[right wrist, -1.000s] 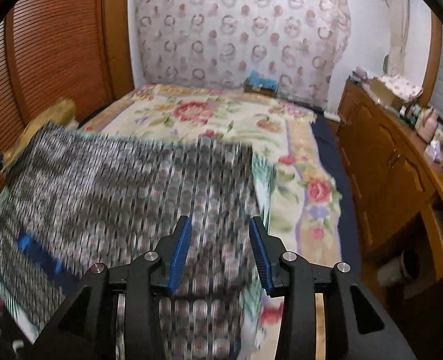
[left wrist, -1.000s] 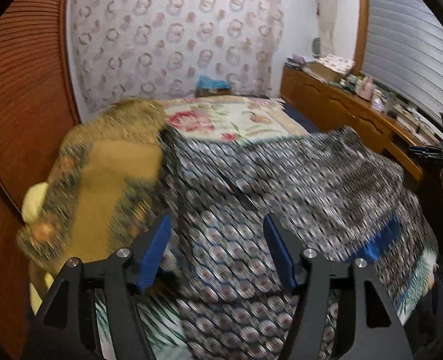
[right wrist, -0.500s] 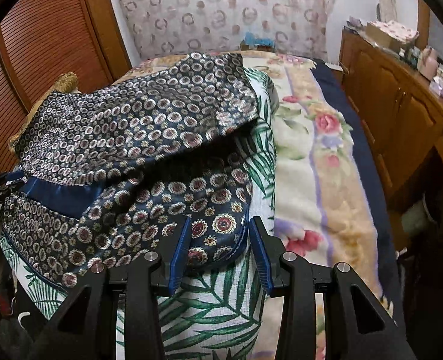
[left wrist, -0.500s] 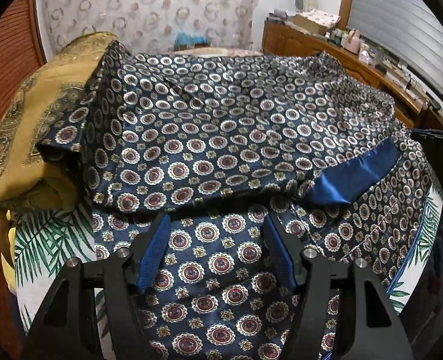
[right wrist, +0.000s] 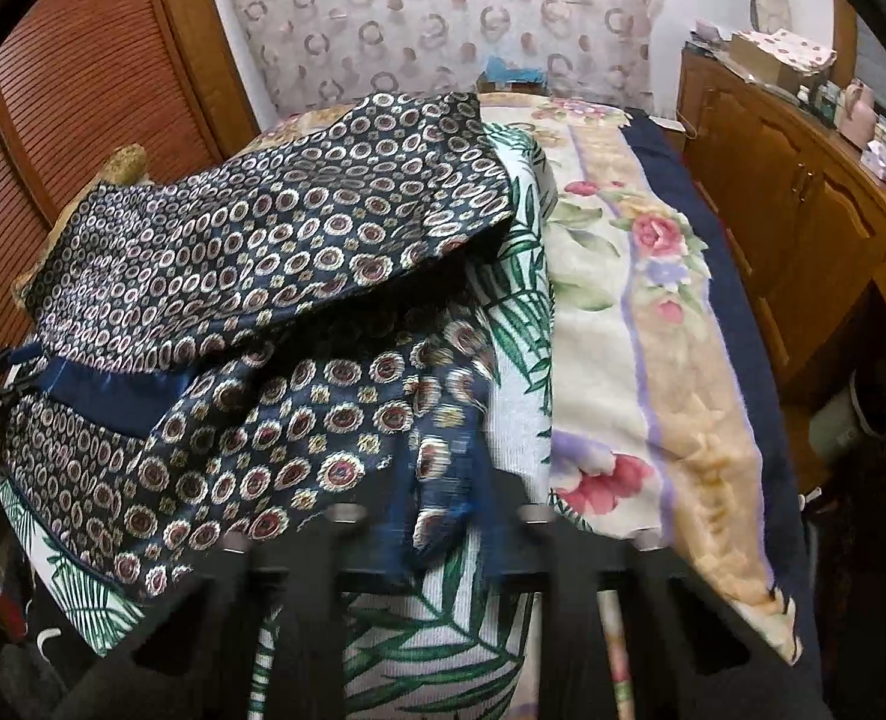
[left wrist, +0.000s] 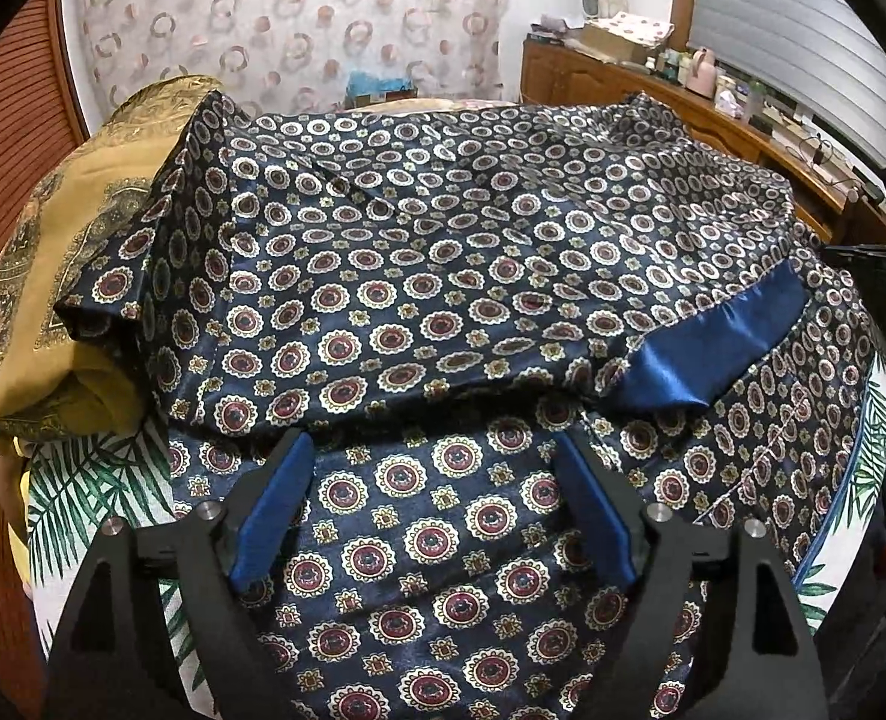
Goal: Fold small clothes
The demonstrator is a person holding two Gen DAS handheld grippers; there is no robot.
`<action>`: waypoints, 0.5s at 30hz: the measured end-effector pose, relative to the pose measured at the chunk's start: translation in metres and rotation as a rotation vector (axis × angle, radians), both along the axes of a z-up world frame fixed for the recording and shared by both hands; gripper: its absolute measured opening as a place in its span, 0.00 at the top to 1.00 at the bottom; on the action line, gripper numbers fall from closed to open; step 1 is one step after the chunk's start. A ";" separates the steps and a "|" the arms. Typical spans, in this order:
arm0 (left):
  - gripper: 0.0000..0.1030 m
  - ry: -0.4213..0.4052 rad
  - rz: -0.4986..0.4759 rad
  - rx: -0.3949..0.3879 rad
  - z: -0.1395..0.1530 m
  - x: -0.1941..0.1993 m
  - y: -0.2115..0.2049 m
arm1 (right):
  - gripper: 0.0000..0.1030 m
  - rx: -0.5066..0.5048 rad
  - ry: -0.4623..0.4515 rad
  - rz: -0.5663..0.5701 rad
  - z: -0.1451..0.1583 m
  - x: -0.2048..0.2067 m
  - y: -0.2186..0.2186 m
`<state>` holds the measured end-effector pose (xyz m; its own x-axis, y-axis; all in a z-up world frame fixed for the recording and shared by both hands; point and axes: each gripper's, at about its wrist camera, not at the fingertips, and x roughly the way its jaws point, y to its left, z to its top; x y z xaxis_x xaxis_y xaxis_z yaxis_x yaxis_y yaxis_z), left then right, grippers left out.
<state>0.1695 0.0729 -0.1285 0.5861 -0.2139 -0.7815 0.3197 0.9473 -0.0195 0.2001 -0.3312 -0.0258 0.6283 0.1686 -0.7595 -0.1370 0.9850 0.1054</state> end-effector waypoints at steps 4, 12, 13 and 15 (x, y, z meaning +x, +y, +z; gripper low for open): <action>0.19 0.000 0.000 0.000 0.000 0.000 0.000 | 0.97 -0.021 -0.034 0.008 0.005 -0.009 0.005; 0.18 0.000 0.000 0.000 0.000 0.001 0.001 | 0.97 -0.114 -0.087 -0.108 0.023 -0.037 -0.001; 0.18 0.000 0.000 0.001 0.000 0.000 0.000 | 0.93 -0.143 -0.080 -0.118 0.021 -0.038 0.002; 0.18 0.000 0.001 0.001 0.000 0.000 0.000 | 0.85 -0.164 -0.069 -0.133 0.019 -0.037 0.003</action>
<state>0.1699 0.0734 -0.1287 0.5865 -0.2129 -0.7815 0.3190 0.9476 -0.0188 0.1633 -0.3282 -0.0071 0.6881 -0.0413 -0.7244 -0.0063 0.9980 -0.0628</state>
